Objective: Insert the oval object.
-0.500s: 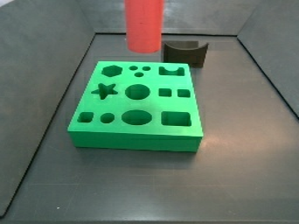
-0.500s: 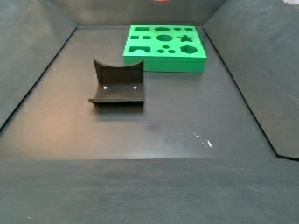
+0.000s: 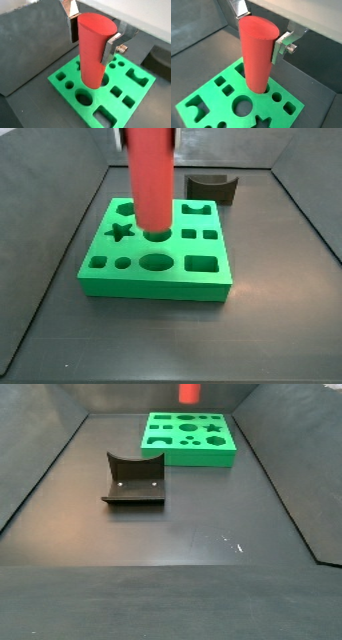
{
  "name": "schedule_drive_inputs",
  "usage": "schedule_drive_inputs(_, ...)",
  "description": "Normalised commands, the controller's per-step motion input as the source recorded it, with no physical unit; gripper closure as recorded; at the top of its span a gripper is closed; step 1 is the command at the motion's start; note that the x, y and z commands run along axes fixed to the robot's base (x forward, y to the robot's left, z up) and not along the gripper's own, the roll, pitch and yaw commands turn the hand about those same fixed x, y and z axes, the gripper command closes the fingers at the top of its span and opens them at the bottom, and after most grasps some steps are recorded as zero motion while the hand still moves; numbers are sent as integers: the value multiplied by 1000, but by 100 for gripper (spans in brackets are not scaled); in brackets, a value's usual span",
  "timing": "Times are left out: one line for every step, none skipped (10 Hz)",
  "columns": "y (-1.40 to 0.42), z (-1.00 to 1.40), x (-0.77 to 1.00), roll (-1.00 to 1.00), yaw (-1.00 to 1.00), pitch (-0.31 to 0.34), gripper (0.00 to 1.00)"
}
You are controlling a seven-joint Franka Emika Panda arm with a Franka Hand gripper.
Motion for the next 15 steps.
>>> schedule_drive_inputs(-220,-560,0,0,-9,-49,100)
schedule_drive_inputs(-271,-546,26,0,0,-69,100)
schedule_drive_inputs(-254,-483,131,0,-26,-37,100)
schedule_drive_inputs(-171,-431,54,43,-17,-3,100)
schedule_drive_inputs(-137,-397,49,29,-26,0,100)
schedule_drive_inputs(-69,-366,120,64,-57,0,100)
schedule_drive_inputs(-100,-386,223,67,-109,0,100)
schedule_drive_inputs(-77,-357,231,0,-183,0,100)
schedule_drive_inputs(-20,-343,114,14,-140,0,100)
schedule_drive_inputs(0,-334,0,33,-69,0,100)
schedule_drive_inputs(0,-297,0,17,-54,0,100)
schedule_drive_inputs(0,-260,0,0,-26,0,100)
schedule_drive_inputs(0,-223,0,0,0,0,100)
schedule_drive_inputs(0,-183,0,0,0,0,100)
schedule_drive_inputs(0,-126,0,0,0,0,100)
